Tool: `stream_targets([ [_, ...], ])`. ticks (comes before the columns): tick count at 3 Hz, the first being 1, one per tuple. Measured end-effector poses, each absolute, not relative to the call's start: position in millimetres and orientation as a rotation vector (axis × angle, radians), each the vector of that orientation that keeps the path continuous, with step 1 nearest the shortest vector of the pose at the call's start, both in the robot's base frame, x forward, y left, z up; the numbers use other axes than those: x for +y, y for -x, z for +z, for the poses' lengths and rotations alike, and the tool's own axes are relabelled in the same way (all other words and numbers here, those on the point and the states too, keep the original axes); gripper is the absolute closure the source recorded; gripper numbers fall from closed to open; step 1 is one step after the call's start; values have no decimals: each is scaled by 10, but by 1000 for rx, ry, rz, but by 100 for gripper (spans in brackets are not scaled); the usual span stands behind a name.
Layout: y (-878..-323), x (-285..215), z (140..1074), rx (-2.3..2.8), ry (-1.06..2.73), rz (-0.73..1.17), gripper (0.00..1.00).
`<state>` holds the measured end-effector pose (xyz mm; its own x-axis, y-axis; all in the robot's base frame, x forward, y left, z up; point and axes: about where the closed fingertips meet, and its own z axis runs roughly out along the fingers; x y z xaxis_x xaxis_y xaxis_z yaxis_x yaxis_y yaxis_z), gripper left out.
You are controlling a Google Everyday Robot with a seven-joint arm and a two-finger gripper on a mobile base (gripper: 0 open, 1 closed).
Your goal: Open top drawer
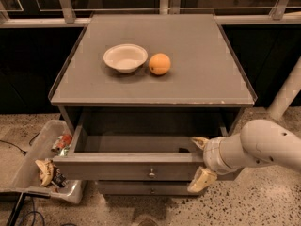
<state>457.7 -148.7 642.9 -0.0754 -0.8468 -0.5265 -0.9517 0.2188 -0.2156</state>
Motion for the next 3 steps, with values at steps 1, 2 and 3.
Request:
stream_targets([
  [1, -4275, -1632, 6359, 1953, 1625, 263, 38],
  [2, -4129, -1663, 6369, 1947, 1613, 265, 61],
  [3, -4137, -1664, 6414, 1947, 1613, 265, 84],
])
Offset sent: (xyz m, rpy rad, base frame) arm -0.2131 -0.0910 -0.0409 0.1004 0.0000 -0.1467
